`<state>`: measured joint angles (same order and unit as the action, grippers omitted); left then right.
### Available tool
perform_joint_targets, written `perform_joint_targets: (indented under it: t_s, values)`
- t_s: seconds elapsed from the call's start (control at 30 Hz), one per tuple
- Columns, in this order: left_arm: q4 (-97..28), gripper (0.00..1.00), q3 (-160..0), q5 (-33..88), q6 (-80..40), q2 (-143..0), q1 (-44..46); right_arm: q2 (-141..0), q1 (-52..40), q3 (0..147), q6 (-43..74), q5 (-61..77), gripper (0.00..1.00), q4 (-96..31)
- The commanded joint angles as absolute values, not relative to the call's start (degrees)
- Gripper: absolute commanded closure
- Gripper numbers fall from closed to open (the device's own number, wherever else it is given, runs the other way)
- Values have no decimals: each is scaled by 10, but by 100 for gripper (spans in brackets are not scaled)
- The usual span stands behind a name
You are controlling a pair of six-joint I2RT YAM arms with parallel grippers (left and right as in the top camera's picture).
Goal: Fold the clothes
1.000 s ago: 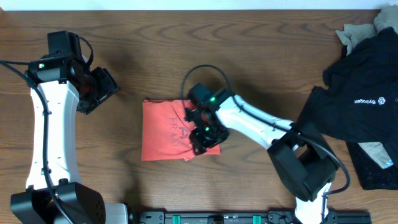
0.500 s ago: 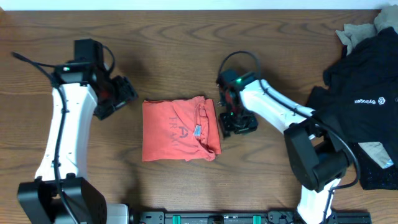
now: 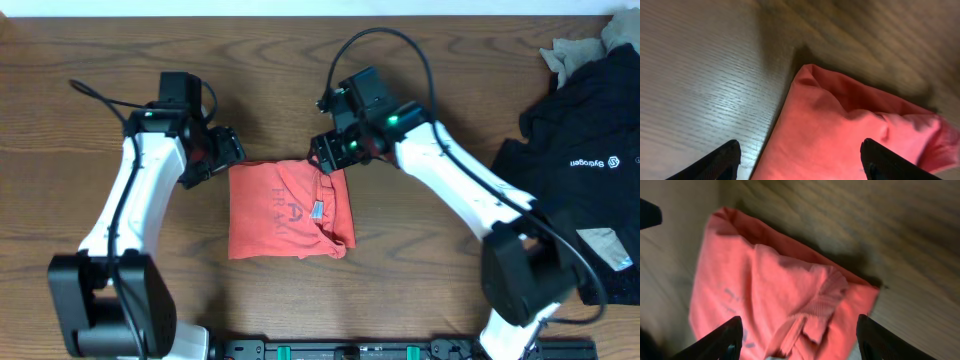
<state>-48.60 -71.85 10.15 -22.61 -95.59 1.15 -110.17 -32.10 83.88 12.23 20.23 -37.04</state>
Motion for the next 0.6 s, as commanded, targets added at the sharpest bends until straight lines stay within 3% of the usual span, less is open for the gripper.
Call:
perform_joint_targets:
  t_s: [0.0,0.07,0.17,0.2,0.5,0.53,0.57]
  values:
    - [-481,22,-714,101,-223,-989,20,-1154,-334,839,154,177,31,-363]
    - [-476,22,-714,101,-223,-1004,23,-1171,-335,839,157,178,39,-356]
    - [-470,22,-714,101,-223,-1026,29,-1182,-331,839,160,171,89,-370]
    - [-470,22,-714,101,-223,-1031,30,-1181,-327,839,169,162,96,-379]
    - [-470,22,-714,101,-223,-1045,41,-1146,-267,839,203,63,99,-479]
    - [-470,22,-714,101,-223,-1045,42,-1147,-262,839,201,55,98,-490]
    - [-470,22,-714,100,-223,-1045,42,-1148,-258,837,201,48,88,-497]
